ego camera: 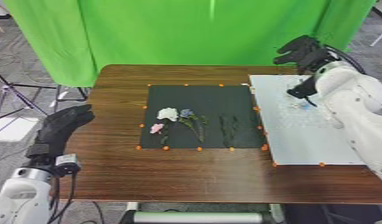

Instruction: Arrange flowers

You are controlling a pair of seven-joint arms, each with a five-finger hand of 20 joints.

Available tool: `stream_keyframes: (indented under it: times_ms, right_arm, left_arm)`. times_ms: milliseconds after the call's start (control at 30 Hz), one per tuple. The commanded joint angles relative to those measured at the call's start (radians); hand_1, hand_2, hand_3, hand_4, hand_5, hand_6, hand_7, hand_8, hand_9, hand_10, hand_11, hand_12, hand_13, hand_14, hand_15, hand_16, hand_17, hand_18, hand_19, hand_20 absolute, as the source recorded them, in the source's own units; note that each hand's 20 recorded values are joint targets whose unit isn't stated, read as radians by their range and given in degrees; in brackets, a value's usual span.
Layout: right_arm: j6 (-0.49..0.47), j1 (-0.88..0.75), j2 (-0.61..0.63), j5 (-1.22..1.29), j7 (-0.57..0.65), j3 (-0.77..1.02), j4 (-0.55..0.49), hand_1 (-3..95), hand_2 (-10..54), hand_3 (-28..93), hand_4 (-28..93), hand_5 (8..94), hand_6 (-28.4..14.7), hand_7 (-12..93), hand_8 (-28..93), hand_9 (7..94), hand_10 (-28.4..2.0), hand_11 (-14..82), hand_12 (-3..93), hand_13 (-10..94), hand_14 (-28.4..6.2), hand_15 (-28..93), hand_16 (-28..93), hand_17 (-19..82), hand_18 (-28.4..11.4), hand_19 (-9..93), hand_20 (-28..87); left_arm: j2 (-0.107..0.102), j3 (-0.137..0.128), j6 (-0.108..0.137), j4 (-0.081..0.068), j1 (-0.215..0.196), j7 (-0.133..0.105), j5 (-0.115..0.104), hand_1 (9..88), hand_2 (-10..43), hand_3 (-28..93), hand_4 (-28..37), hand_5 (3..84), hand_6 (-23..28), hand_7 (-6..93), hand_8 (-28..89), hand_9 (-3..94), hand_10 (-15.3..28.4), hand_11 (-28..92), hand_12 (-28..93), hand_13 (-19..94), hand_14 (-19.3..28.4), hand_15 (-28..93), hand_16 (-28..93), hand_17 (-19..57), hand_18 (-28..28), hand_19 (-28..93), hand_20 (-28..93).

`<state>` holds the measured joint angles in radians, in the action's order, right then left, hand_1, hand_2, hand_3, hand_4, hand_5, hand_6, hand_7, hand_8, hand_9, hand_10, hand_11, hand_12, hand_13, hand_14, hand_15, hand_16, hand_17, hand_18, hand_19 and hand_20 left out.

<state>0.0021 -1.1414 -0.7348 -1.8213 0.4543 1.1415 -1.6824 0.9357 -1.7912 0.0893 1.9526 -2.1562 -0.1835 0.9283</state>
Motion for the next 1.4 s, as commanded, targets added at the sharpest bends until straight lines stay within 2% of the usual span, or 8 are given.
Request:
stream_keyframes:
  times_ms: [33,733,800,1033,1133,1200,1300,1400]
  right_arm:
    - [0.038,-0.125,0.013,-0.077,0.038,0.030,0.030,36.2,-9.5,64,-14,54.6,0.2,12,-6,55.2,-16.1,7.6,18.1,86,-2.2,69,28,60,-16.3,93,64]
    - [0.023,-0.212,-0.035,-0.150,0.030,0.028,0.174,37.7,-9.5,65,-15,58.1,0.5,15,-7,59.6,-15.2,8.5,18.9,86,-2.3,69,27,60,-16.5,93,64]
    - [0.024,-0.225,-0.036,-0.159,0.033,0.029,0.173,37.7,-9.5,65,-15,58.2,0.5,15,-7,59.9,-15.1,8.6,19.0,86,-2.3,69,27,60,-16.6,93,64]
    - [0.036,-0.240,-0.051,-0.157,0.027,0.019,0.183,38.5,-9.5,65,-15,59.2,0.7,16,-7,62.2,-14.5,9.2,19.6,86,-2.2,69,27,60,-16.6,93,64]
    - [0.083,-0.236,-0.056,-0.169,0.019,-0.007,0.199,40.8,-9.5,64,-16,60.3,1.2,16,-8,64.0,-13.7,10.1,20.0,87,-2.2,69,27,60,-16.7,93,64]
    - [0.162,-0.228,-0.059,-0.187,0.018,-0.039,0.216,43.1,-9.5,65,-17,62.1,2.0,18,-8,65.9,-13.5,10.9,19.9,88,-2.0,69,26,61,-16.4,93,64]
    - [0.288,-0.211,-0.060,-0.206,0.005,-0.088,0.241,52.1,-9.4,58,-19,67.6,2.4,20,4,71.9,-12.2,13.5,19.8,90,-1.2,68,26,62,-15.9,93,64]
    - [0.388,-0.191,-0.054,-0.222,-0.014,-0.126,0.258,58.3,-8.4,55,-19,75.2,3.1,23,8,79.7,-10.2,9.0,28.9,91,-0.7,69,27,64,-15.4,93,66]
  left_arm:
    - [0.005,0.001,0.004,0.004,0.001,0.005,-0.001,31.3,-5.8,63,-14.0,45.5,3.4,20.5,-8,45.4,13.2,25,16,37,16.8,16,4,2.3,9.9,4,13]
    - [0.014,-0.003,-0.001,0.010,-0.015,0.008,-0.001,31.3,-5.6,63,-14.0,45.4,3.4,20.5,-8,45.3,13.1,25,16,37,16.8,16,4,2.3,10.0,4,13]
    - [0.012,0.002,-0.006,0.004,-0.002,0.009,0.001,31.4,-5.7,63,-13.9,45.4,3.4,20.5,-8,45.3,13.1,25,16,37,16.8,16,4,2.3,10.0,4,13]
    - [0.011,0.001,-0.009,0.004,-0.004,0.010,0.001,31.3,-5.6,63,-13.9,45.4,3.5,20.4,-8,45.3,13.2,25,16,37,16.9,16,4,2.2,10.1,4,13]
    - [0.013,0.000,-0.007,0.005,-0.007,0.009,0.000,31.3,-5.6,63,-13.9,45.4,3.5,20.4,-8,45.4,13.1,25,16,37,16.9,16,4,2.2,10.1,4,13]
    - [0.013,0.000,-0.007,0.006,-0.007,0.008,0.000,31.3,-5.6,63,-13.9,45.4,3.4,20.4,-8,45.4,13.1,25,16,37,16.8,16,4,2.2,10.1,4,13]
    - [0.013,0.002,-0.004,0.005,-0.007,0.005,-0.001,31.2,-5.6,63,-13.9,45.4,3.4,20.4,-8,45.4,13.1,25,16,37,16.8,16,4,2.2,10.1,4,13]
    - [0.015,0.000,-0.003,0.007,-0.010,0.004,0.000,31.3,-5.5,63,-13.9,45.4,3.4,20.5,-8,45.4,13.1,25,16,37,16.8,16,4,2.2,10.1,4,13]
